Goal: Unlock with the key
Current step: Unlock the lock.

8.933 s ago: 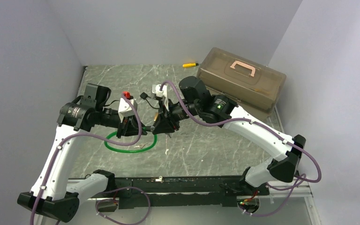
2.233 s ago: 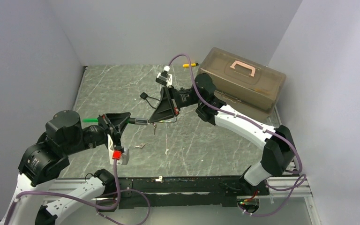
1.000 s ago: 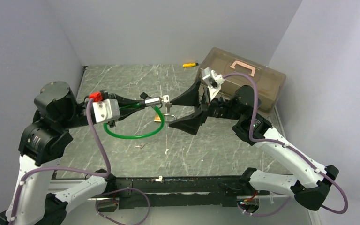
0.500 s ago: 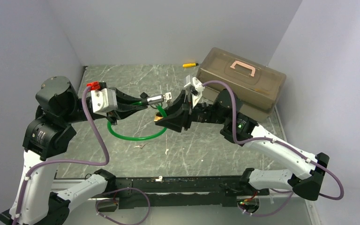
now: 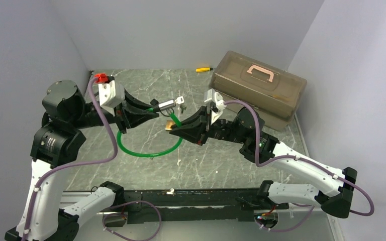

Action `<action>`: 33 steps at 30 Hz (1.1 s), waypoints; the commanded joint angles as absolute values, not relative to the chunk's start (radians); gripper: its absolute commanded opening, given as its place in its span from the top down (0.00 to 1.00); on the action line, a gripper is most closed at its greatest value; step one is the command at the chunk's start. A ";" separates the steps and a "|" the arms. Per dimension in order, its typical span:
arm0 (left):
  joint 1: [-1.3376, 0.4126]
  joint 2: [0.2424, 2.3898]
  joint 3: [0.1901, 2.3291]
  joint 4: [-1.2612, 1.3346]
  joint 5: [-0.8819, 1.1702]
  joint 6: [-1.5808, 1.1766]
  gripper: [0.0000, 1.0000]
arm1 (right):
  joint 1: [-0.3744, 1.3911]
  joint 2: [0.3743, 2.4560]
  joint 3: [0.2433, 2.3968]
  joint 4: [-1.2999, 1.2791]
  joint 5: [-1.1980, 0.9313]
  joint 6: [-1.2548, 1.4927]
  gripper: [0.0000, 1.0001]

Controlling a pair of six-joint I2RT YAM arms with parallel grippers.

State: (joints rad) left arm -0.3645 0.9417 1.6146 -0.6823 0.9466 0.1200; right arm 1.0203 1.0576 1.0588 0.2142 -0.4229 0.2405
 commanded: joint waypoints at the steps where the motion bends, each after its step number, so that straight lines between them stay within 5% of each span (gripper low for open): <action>1: -0.286 0.887 1.650 -0.360 0.905 -0.075 1.00 | 1.003 0.996 0.967 0.097 -0.358 0.228 1.00; 7: -0.272 0.880 1.524 -0.233 1.000 -0.211 1.00 | 1.004 1.145 1.169 0.029 -0.413 0.233 1.00; 14: -0.227 0.860 1.553 -0.137 1.038 -0.333 1.00 | 1.006 1.131 1.054 0.083 -0.433 0.314 1.00; 19: -0.223 0.848 1.586 -0.291 0.961 -0.189 1.00 | 1.005 1.057 1.028 0.010 -0.324 0.297 1.00; 27: -0.192 0.929 1.517 -0.650 0.567 0.194 1.00 | 1.002 1.033 0.957 -0.031 -0.196 0.371 1.00; 33: -0.008 1.016 1.362 -0.650 0.654 0.250 1.00 | 1.005 1.151 0.927 0.117 -0.183 0.450 1.00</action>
